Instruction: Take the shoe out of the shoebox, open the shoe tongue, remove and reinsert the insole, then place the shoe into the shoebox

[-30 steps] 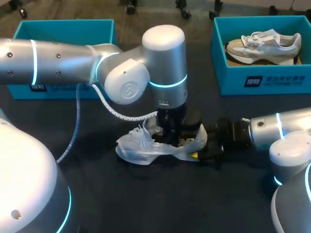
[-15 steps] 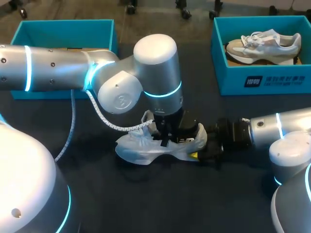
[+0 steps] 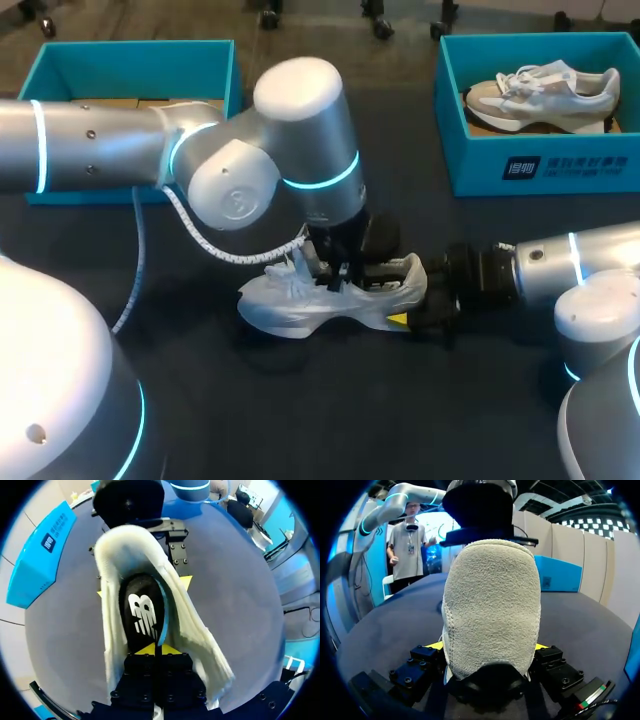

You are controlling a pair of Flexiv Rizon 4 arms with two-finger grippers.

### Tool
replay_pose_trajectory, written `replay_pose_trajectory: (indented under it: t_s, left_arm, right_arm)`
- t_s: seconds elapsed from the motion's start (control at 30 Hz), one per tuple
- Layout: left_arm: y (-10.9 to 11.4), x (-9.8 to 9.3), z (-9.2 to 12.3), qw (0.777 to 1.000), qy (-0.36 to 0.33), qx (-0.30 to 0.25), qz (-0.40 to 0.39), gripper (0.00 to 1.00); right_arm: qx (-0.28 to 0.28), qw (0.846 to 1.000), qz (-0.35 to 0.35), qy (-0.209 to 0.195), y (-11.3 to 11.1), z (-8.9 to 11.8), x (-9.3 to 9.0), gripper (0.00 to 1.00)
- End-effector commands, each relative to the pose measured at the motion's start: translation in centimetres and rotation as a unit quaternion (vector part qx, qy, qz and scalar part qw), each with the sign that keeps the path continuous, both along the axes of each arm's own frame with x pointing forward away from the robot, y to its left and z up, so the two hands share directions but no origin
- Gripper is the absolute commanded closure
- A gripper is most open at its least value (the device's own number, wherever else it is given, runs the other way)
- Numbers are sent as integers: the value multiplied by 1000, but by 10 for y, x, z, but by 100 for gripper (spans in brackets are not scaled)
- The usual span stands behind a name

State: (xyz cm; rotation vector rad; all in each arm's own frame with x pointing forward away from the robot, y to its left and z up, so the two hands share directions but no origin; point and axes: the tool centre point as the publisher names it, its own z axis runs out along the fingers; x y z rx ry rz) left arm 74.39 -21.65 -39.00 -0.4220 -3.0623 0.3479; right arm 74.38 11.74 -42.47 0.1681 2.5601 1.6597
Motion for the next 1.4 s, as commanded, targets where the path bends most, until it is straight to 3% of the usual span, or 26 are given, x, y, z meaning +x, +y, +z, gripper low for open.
replay_pose_trajectory:
  t_s: [0.03,0.43,0.73,1.13,1.4]
  left_arm:
    - [13,1,22,1000,3,-6,1,100]
    - [23,0,46,999,25,-36,8,100]
    - [19,-10,79,995,43,-85,6,100]
    - [-8,-15,81,993,60,-104,-9,100]
    - [-21,-14,70,992,70,-102,-13,100]
  right_arm:
    - [-1,1000,-1,0,1,-3,1,100]
    - [-1,1000,-1,0,1,-3,1,100]
    - [-1,1000,-1,0,1,-3,1,100]
    - [-1,1000,-1,0,1,-3,1,100]
    - [-1,1000,-1,0,1,-3,1,100]
